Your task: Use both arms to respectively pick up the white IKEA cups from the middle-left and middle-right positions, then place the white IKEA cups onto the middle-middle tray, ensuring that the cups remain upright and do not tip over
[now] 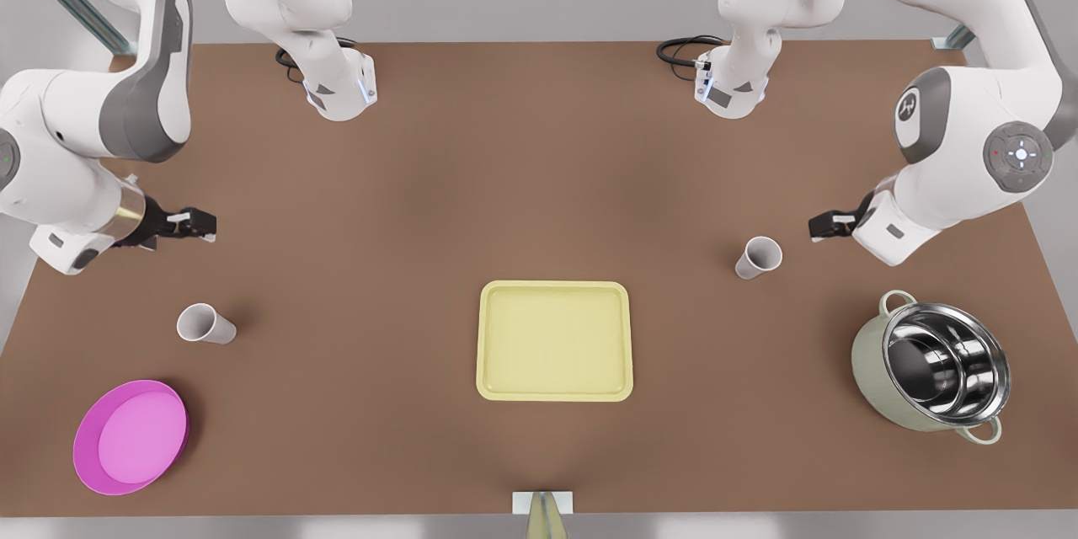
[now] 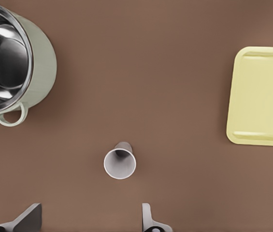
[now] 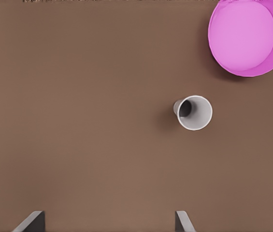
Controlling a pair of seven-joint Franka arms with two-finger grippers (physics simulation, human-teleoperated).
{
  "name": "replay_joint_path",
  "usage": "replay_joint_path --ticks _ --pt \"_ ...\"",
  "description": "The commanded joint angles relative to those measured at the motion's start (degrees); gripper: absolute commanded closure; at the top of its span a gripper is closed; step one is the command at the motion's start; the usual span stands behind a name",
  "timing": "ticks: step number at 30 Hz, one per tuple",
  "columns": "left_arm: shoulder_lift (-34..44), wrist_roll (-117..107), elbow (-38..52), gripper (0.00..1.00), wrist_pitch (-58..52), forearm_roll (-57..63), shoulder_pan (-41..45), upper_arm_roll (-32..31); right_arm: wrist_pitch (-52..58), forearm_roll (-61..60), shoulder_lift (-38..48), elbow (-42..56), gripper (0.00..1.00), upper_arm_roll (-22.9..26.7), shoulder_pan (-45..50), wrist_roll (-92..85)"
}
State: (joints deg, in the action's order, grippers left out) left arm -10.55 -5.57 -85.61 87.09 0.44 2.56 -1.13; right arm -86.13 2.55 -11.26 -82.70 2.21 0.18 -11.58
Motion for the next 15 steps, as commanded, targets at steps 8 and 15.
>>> replay_joint_path --ticks 8,15 --pt "-0.4 0.1 -21.0 0.0 23.2 0.2 -0.3 2.5 -1.0 -0.6 -1.5 -0.1 0.0 1.1 -0.5 -3.2" --pt "-2.3 0.0 -34.4 0.0 39.7 0.0 -0.7 3.8 -5.6 -0.6 -9.6 0.4 0.0 1.1 -3.5 -3.2"
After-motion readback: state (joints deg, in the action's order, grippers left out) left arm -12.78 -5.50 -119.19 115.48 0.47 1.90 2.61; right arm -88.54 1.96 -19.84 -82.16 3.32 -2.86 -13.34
